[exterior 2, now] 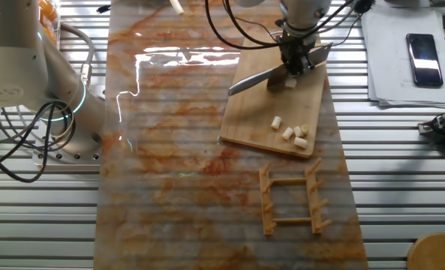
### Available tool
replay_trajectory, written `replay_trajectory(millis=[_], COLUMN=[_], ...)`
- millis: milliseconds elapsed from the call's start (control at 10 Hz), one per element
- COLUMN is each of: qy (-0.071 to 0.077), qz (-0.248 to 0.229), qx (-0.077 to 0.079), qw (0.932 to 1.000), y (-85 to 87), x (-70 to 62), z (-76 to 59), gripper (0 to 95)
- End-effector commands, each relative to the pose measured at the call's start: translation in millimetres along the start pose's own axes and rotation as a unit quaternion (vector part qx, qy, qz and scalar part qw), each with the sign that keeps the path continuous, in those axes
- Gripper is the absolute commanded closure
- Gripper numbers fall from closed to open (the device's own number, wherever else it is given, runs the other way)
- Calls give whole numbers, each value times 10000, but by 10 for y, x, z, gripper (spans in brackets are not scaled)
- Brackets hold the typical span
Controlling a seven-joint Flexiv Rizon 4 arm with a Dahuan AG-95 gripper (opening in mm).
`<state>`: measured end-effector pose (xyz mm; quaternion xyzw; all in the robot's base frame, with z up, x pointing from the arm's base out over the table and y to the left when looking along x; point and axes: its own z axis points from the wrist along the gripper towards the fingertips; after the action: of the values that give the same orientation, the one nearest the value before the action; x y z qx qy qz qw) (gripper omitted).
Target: Chop the scallions
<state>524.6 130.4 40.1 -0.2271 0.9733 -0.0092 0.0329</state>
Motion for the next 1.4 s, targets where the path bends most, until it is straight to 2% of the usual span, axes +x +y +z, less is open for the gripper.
replay_trajectory(millis=[100,300,500,600,700,800,1000,1100,1200,1300,1400], qy=[57,88,83,89,146,133,130,180,178,107,74], qz=[-34,-47,-59,-32,-53,-5,-10,-96,-139,-133,-102], qx=[131,163,132,80,164,179,291,362,350,178,147], qw=[9999,9998,9999,9999,9997,9998,9995,9991,9991,9997,9998], y=[23,19,14,11,18,29,50,54,48,16,8], x=[60,55,29,-13,-43,-68,-57,-41,9,39,45], z=[628,641,626,572,491,367,176,43,-144,-287,-288], gripper=[950,950,950,950,950,950,950,950,950,950,950])
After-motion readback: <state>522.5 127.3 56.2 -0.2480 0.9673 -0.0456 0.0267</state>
